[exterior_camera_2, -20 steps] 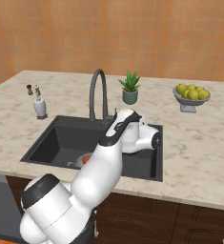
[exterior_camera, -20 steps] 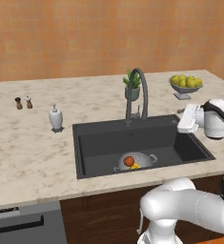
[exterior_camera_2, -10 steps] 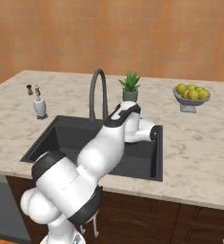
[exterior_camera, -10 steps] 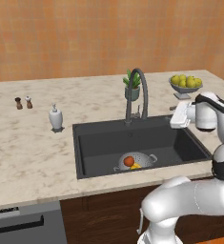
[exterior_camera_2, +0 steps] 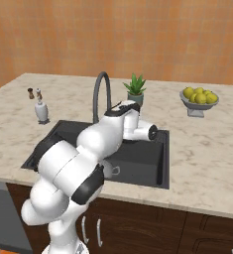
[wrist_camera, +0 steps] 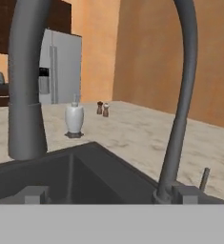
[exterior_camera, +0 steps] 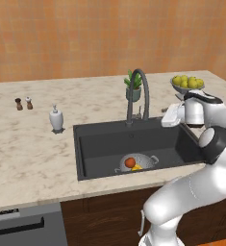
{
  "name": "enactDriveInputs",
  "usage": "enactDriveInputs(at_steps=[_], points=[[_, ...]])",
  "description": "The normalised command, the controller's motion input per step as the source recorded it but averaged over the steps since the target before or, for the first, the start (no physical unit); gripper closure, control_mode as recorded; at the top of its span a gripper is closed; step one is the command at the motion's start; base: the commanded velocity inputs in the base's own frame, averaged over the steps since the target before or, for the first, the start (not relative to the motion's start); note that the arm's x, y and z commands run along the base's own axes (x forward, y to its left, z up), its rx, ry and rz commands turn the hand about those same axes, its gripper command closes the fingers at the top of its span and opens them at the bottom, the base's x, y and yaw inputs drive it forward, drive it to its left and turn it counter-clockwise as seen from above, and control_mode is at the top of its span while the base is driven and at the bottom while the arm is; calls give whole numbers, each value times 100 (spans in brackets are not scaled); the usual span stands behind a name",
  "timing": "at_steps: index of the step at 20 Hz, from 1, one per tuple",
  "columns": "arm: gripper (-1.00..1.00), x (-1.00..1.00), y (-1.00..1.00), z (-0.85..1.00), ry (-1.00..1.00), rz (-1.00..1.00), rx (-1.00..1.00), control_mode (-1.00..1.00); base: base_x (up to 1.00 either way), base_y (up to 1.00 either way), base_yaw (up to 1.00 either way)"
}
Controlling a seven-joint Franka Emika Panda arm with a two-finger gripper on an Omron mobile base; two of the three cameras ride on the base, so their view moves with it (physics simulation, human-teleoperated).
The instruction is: Put the colander in the sink, put the orange, banana, tangerine in the colander, and turn on the sink faucet and pour water over the colander.
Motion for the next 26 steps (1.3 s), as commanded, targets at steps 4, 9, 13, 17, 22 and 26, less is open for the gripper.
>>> enactDriveInputs(at_steps=[4, 9, 13, 17, 22, 26], points=[[-100, 49, 6, 0, 0, 0, 13, -100, 0, 0, 0], [-100, 26, 2, -8, 0, 3, 14, -100, 0, 0, 0], [-100, 9, 2, -1, 0, 8, 10, -100, 0, 0, 0], [-100, 0, 5, 0, -1, 9, 8, -100, 0, 0, 0], [-100, 8, 13, 1, -1, 3, 6, -100, 0, 0, 0], [-100, 11, 29, 0, -6, 0, 1, -100, 0, 0, 0]])
